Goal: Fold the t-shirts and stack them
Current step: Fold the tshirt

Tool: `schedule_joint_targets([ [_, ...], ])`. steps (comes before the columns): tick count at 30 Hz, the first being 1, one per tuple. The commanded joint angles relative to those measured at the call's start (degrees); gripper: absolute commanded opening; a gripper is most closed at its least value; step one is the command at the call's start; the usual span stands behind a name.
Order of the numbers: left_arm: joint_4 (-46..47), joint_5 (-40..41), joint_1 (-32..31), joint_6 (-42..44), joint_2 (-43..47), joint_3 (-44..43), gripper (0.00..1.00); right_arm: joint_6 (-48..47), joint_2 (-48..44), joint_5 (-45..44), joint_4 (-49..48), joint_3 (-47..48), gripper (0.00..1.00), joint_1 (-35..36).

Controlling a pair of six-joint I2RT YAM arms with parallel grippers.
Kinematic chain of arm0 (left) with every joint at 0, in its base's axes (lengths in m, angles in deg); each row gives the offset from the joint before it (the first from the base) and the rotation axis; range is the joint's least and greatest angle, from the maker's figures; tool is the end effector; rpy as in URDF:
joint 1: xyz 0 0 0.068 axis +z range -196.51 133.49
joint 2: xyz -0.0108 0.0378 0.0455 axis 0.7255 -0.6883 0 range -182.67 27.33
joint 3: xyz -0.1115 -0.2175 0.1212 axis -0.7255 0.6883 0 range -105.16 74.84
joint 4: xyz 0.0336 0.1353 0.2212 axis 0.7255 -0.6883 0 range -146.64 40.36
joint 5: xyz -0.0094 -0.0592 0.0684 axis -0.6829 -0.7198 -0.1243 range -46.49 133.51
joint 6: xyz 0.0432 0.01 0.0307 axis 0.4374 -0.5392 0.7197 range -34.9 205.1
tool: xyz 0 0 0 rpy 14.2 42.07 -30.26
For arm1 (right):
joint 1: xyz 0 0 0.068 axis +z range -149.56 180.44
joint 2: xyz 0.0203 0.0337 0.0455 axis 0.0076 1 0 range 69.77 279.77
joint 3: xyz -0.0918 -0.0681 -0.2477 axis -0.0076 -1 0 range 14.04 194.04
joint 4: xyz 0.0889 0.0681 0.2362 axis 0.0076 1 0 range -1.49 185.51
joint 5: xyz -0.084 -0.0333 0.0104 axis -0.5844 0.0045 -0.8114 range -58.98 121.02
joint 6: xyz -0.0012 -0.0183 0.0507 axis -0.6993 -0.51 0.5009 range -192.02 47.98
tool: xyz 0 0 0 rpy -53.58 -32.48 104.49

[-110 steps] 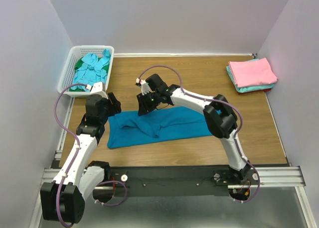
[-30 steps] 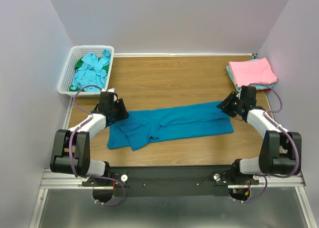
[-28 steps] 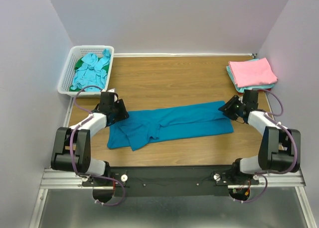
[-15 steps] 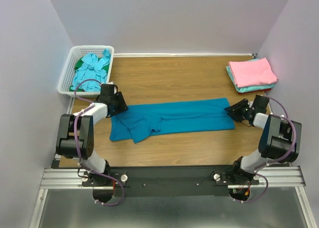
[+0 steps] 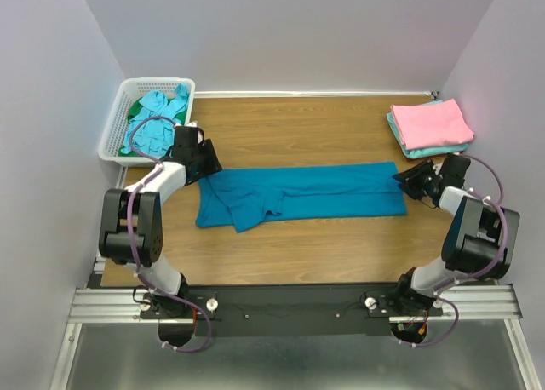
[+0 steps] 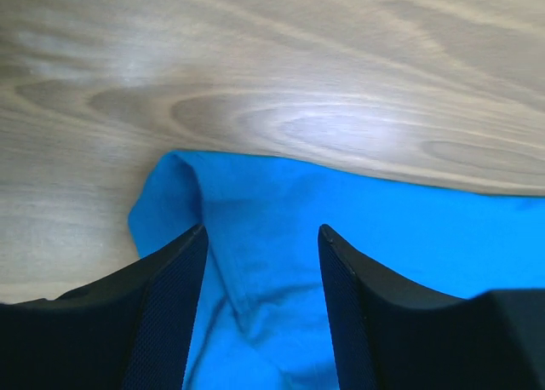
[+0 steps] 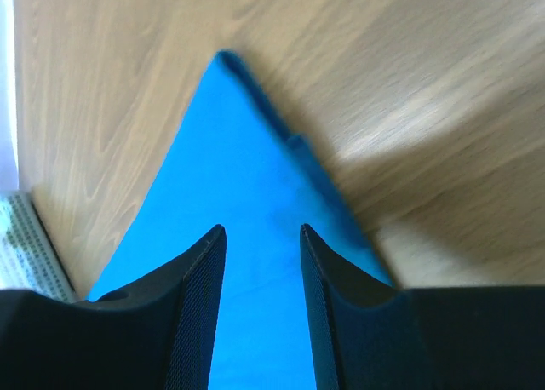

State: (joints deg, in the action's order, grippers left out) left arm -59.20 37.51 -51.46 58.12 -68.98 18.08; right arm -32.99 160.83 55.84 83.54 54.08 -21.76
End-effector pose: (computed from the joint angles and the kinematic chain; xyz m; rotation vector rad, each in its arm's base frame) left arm 0.3461 -0.0338 0.1834 -0.4225 2.4213 -0.3757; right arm 0.2828 -0.0994 0.1482 1.0240 2.1434 0.6548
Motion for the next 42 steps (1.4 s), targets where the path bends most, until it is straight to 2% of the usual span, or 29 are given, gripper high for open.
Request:
schedule_joint_targets([
  [1, -0.46, 2.48, -2.87, 0.71, 10.42, 1.37, 0.63, -2.29, -7.29, 0.14, 4.18, 0.84, 0.48, 3.64],
  [6, -4.05, 7.48, -6.65, -4.65, 23.52, 8.49, 0.61, 0.25, -16.79, 0.58, 6.47, -1.18, 0.45, 13.74],
  [7, -5.63, 7.49, -7.52, -7.01, 27.11, 11.46, 0.59, 1.83, -17.58, 0.06, 6.38, -1.79, 0.44, 18.54],
  [9, -7.13, 4.53, -8.05, -8.87, 31.16, 16.38, 0.58, 3.94, -18.38, -0.21, 6.12, -2.15, 0.43, 26.1],
  [12, -6.88, 0.57, -8.93, -12.82, 35.21, 21.4, 0.57, 9.56, -17.33, -0.65, 2.09, -3.55, 0.42, 32.81],
  [16, -4.15, -3.31, -9.99, -16.52, 37.42, 28.35, 0.56, 18.69, -12.94, -3.36, -7.83, -5.05, 0.42, 44.68],
  [22, -2.3, -4.99, -11.22, -16.44, 33.13, 29.24, 0.56, 22.23, -2.06, -7.15, -13.13, -1.28, 0.41, 55.66],
  [29, -1.42, -6.13, -12.19, -16.79, 30.66, 30.21, 0.56, 25.13, 6.12, -7.59, -17.44, 0.31, 0.38, 59.55],
  [42, -3.88, -6.22, -13.5, -16.43, 28.55, 28.45, 0.56, 26.19, 11.32, -8.56, -20.07, 2.24, 0.38, 61.04],
])
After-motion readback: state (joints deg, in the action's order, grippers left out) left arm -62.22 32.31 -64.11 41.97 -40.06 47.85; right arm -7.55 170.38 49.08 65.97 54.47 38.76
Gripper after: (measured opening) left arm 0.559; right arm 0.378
